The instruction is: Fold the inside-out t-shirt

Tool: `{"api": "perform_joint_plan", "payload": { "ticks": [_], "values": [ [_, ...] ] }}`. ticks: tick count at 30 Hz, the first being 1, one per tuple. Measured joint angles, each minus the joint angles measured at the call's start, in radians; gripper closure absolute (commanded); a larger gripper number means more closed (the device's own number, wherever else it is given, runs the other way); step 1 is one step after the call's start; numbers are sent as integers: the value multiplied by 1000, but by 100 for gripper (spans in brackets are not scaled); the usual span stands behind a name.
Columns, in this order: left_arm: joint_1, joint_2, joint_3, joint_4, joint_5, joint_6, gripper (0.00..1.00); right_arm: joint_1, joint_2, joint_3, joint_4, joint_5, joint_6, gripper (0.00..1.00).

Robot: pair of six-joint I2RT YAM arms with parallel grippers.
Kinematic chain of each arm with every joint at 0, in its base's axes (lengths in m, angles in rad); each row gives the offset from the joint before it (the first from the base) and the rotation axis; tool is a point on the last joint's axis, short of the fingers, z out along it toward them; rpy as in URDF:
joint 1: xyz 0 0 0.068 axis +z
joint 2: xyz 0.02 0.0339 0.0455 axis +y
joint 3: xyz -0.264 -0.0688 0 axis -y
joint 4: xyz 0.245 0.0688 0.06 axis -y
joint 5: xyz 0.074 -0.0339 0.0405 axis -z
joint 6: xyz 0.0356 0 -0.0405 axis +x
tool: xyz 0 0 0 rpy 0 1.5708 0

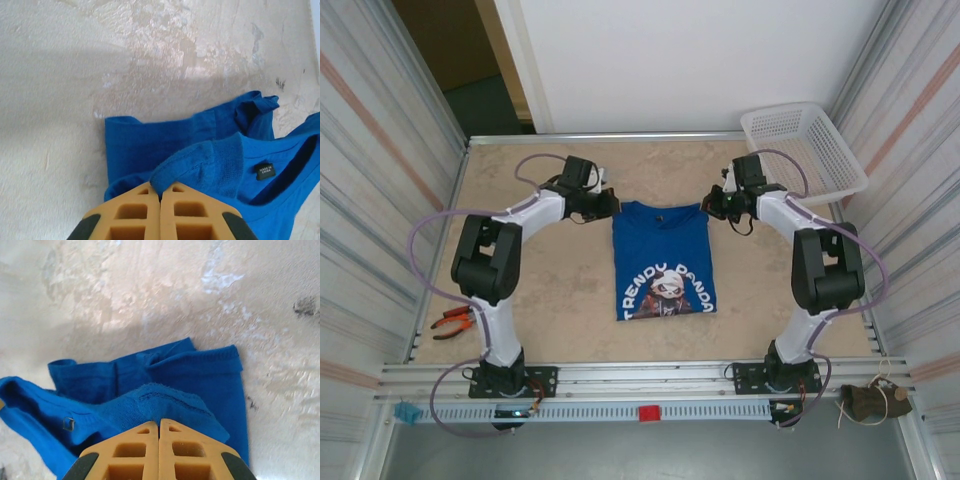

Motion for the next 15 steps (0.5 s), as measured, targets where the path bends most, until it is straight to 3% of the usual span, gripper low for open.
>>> {"api": "perform_joint_plan", "payload": {
  "ticks": [3, 5, 7, 10, 15],
  "values": [
    [1, 71, 47, 11, -10, -5, 100, -6, 76, 43, 15, 25, 11, 100],
    [2, 124, 75, 18, -23, -10, 78, -6, 133, 84, 20, 38, 25, 78],
    [5, 173, 97, 19, -32, -17, 62, -6, 175, 116, 25, 47, 34, 68],
    [16, 179, 108, 29, -27, -21, 48, -5, 156, 91, 27, 54, 35, 65],
    [40, 47, 19, 10, -54, -24, 41, 19, -93, -89, 0, 71, 38, 67]
  ]
}}
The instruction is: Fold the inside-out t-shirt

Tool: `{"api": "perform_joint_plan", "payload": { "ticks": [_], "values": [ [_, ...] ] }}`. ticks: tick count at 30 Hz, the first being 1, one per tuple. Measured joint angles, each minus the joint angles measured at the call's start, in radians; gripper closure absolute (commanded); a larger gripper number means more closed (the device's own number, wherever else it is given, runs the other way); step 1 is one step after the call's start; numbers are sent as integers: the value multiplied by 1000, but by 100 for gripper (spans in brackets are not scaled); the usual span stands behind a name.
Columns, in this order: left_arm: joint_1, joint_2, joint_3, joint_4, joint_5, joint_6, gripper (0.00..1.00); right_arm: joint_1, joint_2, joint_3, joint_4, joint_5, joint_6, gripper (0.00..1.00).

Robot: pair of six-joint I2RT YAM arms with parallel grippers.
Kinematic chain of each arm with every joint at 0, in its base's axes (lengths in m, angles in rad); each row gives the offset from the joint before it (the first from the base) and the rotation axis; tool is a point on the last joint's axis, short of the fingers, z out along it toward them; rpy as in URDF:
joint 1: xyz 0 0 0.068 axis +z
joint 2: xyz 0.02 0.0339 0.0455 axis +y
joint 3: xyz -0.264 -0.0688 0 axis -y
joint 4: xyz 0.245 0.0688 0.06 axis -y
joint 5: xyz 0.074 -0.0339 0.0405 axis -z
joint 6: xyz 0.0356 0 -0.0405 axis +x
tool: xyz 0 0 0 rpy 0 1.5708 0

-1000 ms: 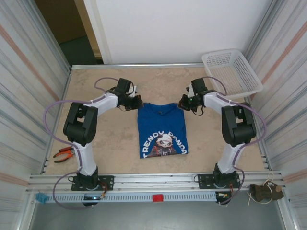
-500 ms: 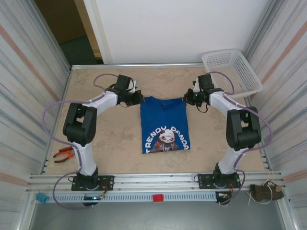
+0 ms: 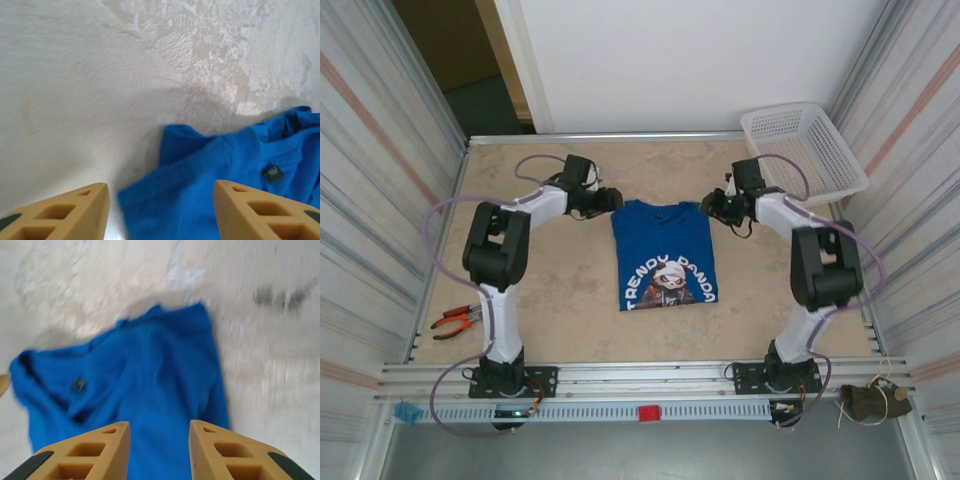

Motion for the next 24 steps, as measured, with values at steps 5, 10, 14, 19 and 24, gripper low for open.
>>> {"api": "perform_joint_plan", "payload": {
  "ticks": [5, 10, 14, 19, 24],
  "values": [
    [-63, -286, -193, 2, -5, -60, 41, 125, -299, -206, 14, 6, 42, 68],
    [-282, -403, -385, 114, -2, -168, 41, 216, -354, -396, 55, 6, 98, 74],
    [-364, -361, -537, 185, -5, -247, 41, 249, -349, -530, 101, 8, 154, 78],
    [-373, -344, -615, 287, -22, -300, 41, 301, -404, -642, 157, 29, 228, 80],
    [-349, -417, -610, 199, -55, -275, 34, 278, -554, -613, 43, 63, 237, 70]
  ]
}}
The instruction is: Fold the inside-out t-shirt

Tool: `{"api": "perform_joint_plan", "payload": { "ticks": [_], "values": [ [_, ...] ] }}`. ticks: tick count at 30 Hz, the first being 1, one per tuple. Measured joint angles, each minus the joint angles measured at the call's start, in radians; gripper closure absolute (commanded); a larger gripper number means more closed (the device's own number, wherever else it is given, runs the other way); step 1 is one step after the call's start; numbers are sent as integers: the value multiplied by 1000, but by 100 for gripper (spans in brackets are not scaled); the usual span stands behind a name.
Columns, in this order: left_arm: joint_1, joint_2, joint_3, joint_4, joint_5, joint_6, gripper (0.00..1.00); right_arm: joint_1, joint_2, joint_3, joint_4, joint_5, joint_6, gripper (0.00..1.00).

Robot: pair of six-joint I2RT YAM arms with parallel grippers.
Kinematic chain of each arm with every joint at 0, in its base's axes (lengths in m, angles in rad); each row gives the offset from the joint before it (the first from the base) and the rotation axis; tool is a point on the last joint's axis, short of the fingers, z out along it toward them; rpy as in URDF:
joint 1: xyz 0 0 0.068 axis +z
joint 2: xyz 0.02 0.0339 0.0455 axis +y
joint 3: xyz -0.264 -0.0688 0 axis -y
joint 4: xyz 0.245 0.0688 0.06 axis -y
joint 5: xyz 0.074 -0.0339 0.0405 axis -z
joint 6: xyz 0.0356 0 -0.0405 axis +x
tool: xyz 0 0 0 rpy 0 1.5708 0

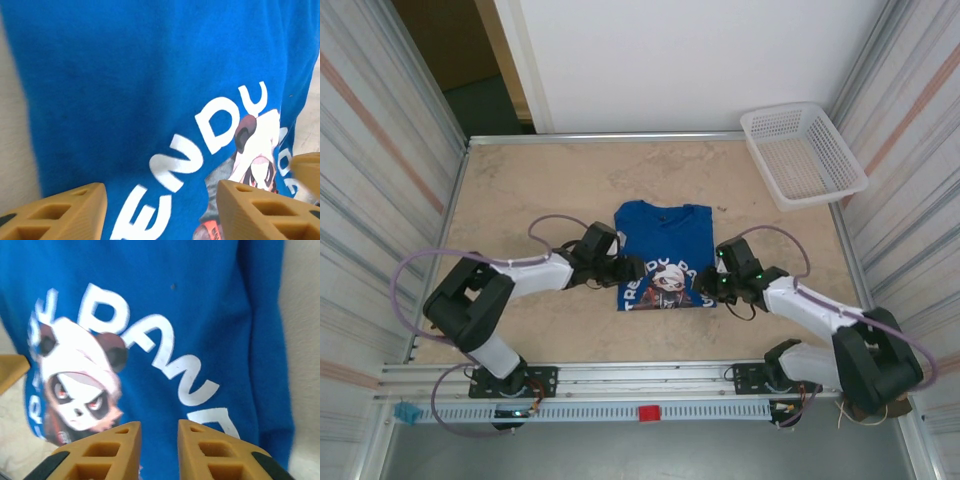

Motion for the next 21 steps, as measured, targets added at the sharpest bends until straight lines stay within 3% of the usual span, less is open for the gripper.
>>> {"api": "perform_joint_plan", "payload": {
  "ticks": [2, 4, 7, 11, 15, 21],
  "values": [
    [32, -31, 57, -79, -10, 36, 34, -63, -18, 82, -52, 8, -28, 59],
    [87, -35, 156, -135, -10, 85, 34, -148, 10, 190, -80, 0, -65, 42],
    [193, 6, 326, -167, 19, 164, 34, -269, 146, 389, -92, -15, -137, 27],
    [301, 158, 538, -196, 57, 278, 33, -336, 399, 611, -90, -26, -212, 23],
    [328, 335, 668, -236, 108, 378, 31, -352, 615, 743, -94, -63, -262, 21],
    [313, 449, 696, -308, 138, 490, 30, -352, 724, 782, -103, -92, -307, 19]
  ]
}}
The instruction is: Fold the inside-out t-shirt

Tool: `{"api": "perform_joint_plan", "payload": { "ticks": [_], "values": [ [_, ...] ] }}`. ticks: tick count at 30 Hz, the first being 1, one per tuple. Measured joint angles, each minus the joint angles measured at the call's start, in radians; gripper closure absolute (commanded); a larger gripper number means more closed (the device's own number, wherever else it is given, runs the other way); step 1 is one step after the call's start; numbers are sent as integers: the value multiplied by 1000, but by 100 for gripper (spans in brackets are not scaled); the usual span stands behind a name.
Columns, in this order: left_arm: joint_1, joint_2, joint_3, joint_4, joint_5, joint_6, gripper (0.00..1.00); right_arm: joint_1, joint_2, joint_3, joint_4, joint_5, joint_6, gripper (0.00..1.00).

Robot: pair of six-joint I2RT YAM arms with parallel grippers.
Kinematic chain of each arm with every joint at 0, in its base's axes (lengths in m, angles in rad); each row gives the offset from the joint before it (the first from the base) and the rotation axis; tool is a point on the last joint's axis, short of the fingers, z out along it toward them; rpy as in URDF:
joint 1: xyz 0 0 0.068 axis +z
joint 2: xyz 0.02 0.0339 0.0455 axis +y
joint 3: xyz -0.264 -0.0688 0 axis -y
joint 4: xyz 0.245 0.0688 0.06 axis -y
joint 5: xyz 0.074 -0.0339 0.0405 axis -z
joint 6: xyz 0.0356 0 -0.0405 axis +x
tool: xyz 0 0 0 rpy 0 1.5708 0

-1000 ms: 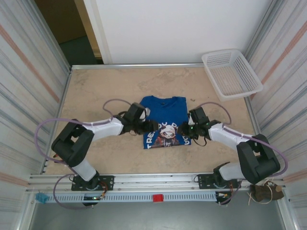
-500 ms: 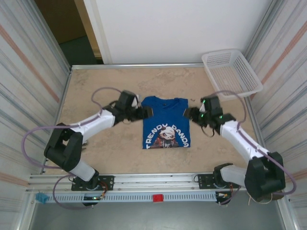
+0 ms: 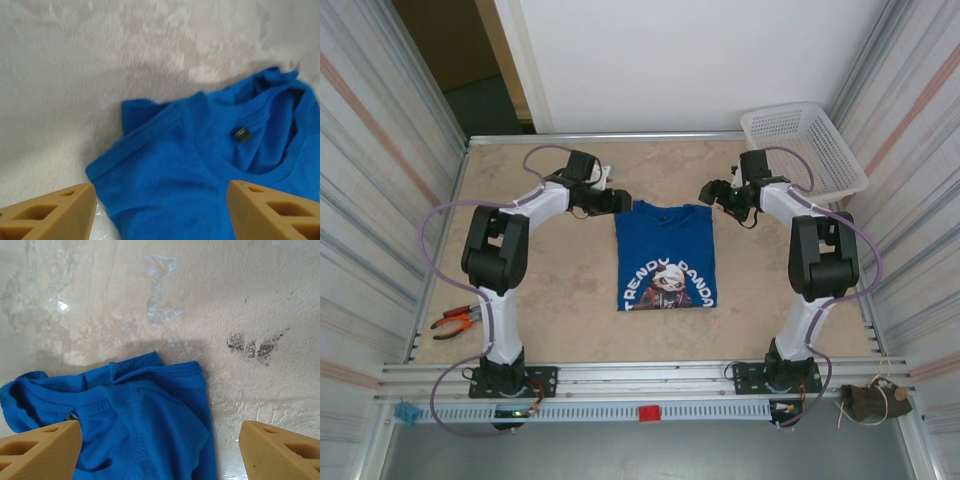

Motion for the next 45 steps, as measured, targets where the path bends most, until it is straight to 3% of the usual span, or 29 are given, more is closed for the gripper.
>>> {"api": "perform_joint_plan", "payload": {
  "ticks": [20, 25, 29, 33, 36, 39, 41, 45],
  "values": [
    [-35, 129, 79, 18, -40, 35, 25, 58, 128, 36, 36, -24, -11, 21],
    [-52, 140, 76, 58, -29, 8, 27, 112, 141, 37, 59, -38, -10, 28],
    [-60, 142, 63, 95, -5, -21, 34, 115, 145, 34, 75, -49, 5, 37],
    [-63, 149, 58, 122, 17, -59, 39, 100, 152, 18, 100, -61, 23, 53],
    [-71, 161, 58, 151, 24, -81, 47, 90, 156, 4, 116, -75, 41, 76],
    [-76, 170, 58, 164, 23, -105, 77, 82, 167, 0, 128, -99, 54, 100],
    [-82, 183, 57, 172, 23, -116, 98, 76, 171, -3, 141, -121, 61, 100],
    [-83, 181, 48, 191, 26, -126, 100, 53, 168, -23, 174, -188, 72, 100]
  ]
}}
